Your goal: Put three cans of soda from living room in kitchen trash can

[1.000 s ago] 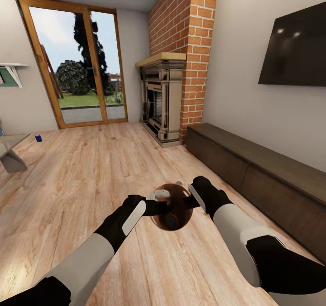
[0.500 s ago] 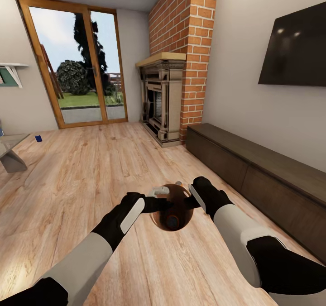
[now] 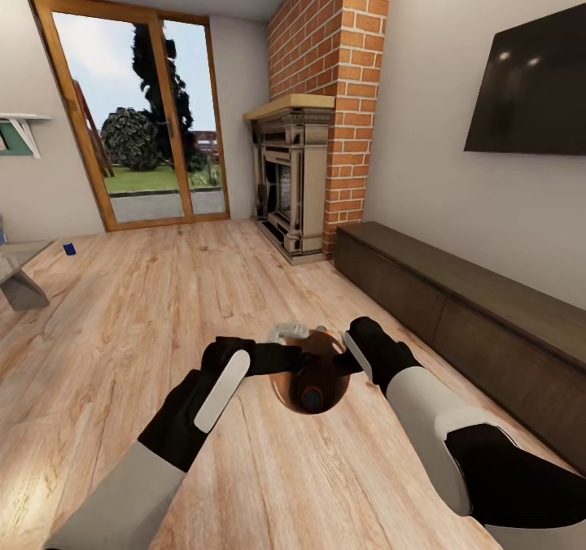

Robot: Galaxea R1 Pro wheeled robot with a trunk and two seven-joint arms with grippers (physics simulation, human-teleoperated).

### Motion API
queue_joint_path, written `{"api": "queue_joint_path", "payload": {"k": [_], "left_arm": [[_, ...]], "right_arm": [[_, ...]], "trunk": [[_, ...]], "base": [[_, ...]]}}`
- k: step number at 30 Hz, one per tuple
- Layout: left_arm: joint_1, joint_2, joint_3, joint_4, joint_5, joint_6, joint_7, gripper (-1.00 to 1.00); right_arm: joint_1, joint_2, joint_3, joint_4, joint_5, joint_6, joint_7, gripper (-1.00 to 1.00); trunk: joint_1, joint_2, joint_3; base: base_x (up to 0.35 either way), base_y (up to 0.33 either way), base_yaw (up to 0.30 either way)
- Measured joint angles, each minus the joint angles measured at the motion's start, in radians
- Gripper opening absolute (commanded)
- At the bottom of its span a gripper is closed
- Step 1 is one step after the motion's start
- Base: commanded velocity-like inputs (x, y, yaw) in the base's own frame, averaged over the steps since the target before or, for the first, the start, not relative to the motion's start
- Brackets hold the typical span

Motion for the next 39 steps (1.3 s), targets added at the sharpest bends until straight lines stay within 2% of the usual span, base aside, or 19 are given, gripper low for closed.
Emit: {"api": "queue_joint_path", "payload": {"k": [2,6,7,17,18,21,22,25,28,29,32,34,35,36,37,39], "left_arm": [[0.013,0.023,0.001,-0.056,-0.001,0.023,0.001,1.0],[0.022,0.066,0.002,-0.101,-0.001,0.038,0.002,1.0],[0.024,0.088,0.003,-0.112,-0.002,0.041,0.002,1.0],[0.027,0.219,0.008,-0.122,-0.001,0.025,0.009,1.0],[0.029,0.244,0.021,-0.119,-0.004,0.004,0.01,1.0],[0.046,0.273,0.059,-0.106,-0.002,-0.052,0.014,1.0],[0.061,0.284,0.084,-0.088,-0.004,-0.093,0.018,1.0],[0.081,0.293,0.109,-0.041,-0.003,-0.173,0.025,1.0],[0.092,0.299,0.122,0.034,-0.004,-0.282,0.034,1.0],[0.096,0.301,0.126,0.096,-0.005,-0.36,0.041,1.0],[0.099,0.299,0.128,0.206,-0.004,-0.471,0.048,1.0],[0.101,0.297,0.127,0.274,-0.004,-0.531,0.05,1.0],[0.102,0.295,0.126,0.335,-0.004,-0.583,0.052,1.0],[0.102,0.295,0.126,0.338,-0.004,-0.584,0.052,1.0],[0.102,0.294,0.125,0.391,-0.004,-0.629,0.053,1.0],[0.096,0.283,0.114,0.402,0.001,-0.619,0.042,1.0]], "right_arm": [[0.0,-0.002,-0.001,0.0,-0.001,0.0,0.0,-1.0],[0.001,-0.003,-0.004,0.0,-0.002,-0.001,0.0,-1.0],[0.001,-0.004,-0.005,0.0,-0.004,-0.001,0.0,-1.0],[0.001,-0.024,-0.007,0.0,-0.005,-0.003,0.007,-1.0],[0.001,-0.029,-0.008,0.0,-0.013,-0.003,0.009,-1.0],[0.001,-0.038,-0.008,0.0,-0.009,-0.003,0.011,-1.0],[0.002,-0.043,-0.008,0.0,-0.01,-0.004,0.012,-1.0],[0.007,-0.052,-0.008,0.0,-0.005,-0.004,0.013,-1.0],[0.012,-0.064,-0.008,-0.001,-0.014,-0.006,0.015,-1.0],[0.015,-0.072,-0.009,-0.001,-0.02,-0.006,0.016,-1.0],[0.019,-0.086,-0.008,-0.001,-0.003,-0.007,0.014,-1.0],[0.025,-0.097,-0.008,-0.002,-0.006,-0.008,0.014,-1.0],[0.033,-0.108,-0.01,-0.003,-0.021,-0.011,0.016,-1.0],[0.033,-0.109,-0.009,-0.002,-0.008,-0.011,0.014,-1.0],[0.04,-0.125,-0.015,-0.005,-0.026,-0.024,0.018,-1.0],[0.052,-0.136,-0.022,0.013,-0.009,-0.034,0.022,-1.0]], "trunk": [[0.0,0.0,0.0],[0.0,0.0,0.0],[0.0,0.0,0.0],[0.0,0.0,0.0],[0.0,0.0,0.0],[0.0,0.0,0.0],[0.0,0.0,0.0],[0.0,0.0,0.0],[0.0,0.0,0.0],[0.0,0.0,0.0],[0.0,0.0,0.0],[0.0,0.0,0.0],[0.0,0.0,0.0],[0.0,0.0,0.0],[0.0,0.0,0.0],[0.0,0.0,0.0]], "base": [[0.0,0.0,0.0],[0.0,0.0,0.0],[0.0,0.0,0.0],[0.0,0.0,0.0],[0.0,0.0,0.0],[0.0,0.0,0.0],[0.0,0.0,0.0],[0.0,0.0,0.0],[0.0,0.0,0.0],[0.0,0.0,0.0],[0.0,0.0,0.0],[0.0,0.0,0.0],[0.0,0.0,0.0],[0.0,0.0,0.0],[0.0,0.0,0.0],[0.0,0.0,0.0]]}}
